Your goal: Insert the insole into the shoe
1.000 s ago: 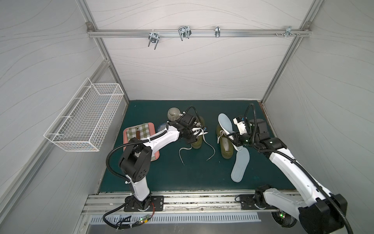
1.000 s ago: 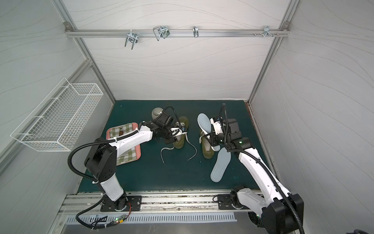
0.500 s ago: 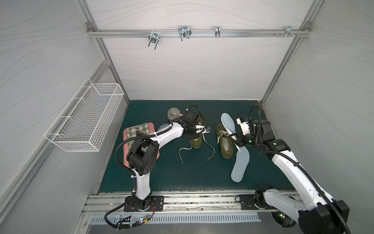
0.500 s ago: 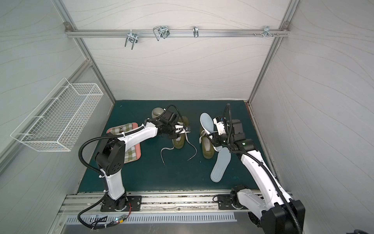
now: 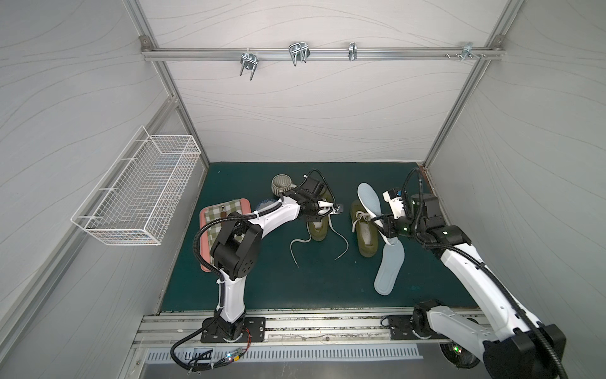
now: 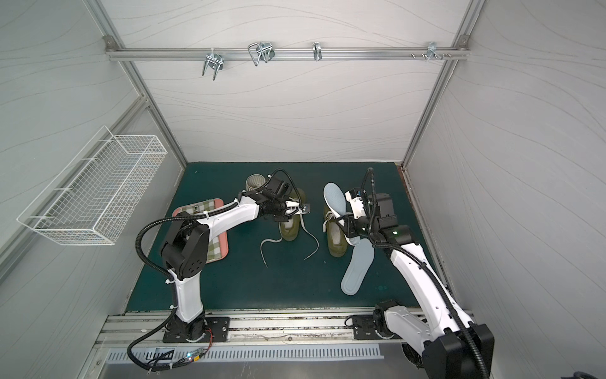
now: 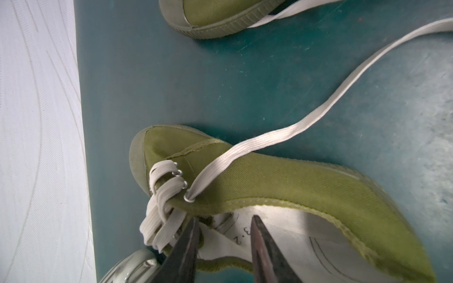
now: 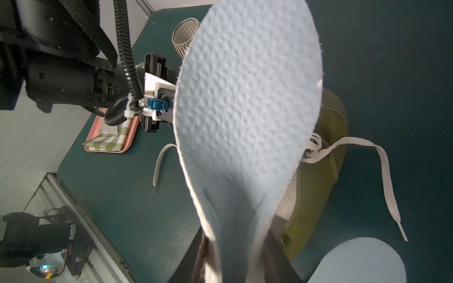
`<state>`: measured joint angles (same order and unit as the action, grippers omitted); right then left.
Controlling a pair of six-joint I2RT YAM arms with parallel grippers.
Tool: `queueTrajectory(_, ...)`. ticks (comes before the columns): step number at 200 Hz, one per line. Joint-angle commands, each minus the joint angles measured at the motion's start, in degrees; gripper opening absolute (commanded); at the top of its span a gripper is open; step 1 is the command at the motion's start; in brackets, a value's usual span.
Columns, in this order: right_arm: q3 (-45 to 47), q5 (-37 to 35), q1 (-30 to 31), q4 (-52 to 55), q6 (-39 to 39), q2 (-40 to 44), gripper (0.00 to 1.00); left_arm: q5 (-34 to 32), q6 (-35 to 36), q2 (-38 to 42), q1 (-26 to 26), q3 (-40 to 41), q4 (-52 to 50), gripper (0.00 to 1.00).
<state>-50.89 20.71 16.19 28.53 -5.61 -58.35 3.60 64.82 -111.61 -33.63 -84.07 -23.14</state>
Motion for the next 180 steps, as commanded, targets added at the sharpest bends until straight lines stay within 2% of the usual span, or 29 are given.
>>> queueTrajectory(1, 0.4, 1.3, -0.4, 0.6, 1.2, -0.2, 0.31, -0.4, 2.1, -1.5, 0.7, -3.6, 1.9, 0.36)
queueTrajectory(59, 0.2, 1.4, -0.4, 0.6, 1.2, -0.3, 0.31, -1.9, 2.3, -3.6, 0.9, -5.1, 1.3, 0.33)
queueTrajectory(96, 0.3, 1.4, -0.5, 0.6, 1.2, -0.3, 0.31, -3.4, 3.3, -3.7, 1.0, -3.8, 2.8, 0.28)
queueTrajectory(126, 0.2, 1.5, -0.5, 0.5, 1.0, -0.5, 0.31, -6.9, 4.0, -4.7, 1.0, -3.6, 5.4, 0.26)
queueTrajectory(180, 0.2, 1.5, -0.5, 0.6, 1.1, -0.6, 0.31, -8.2, 6.0, -4.0, 0.8, -1.3, 8.1, 0.23)
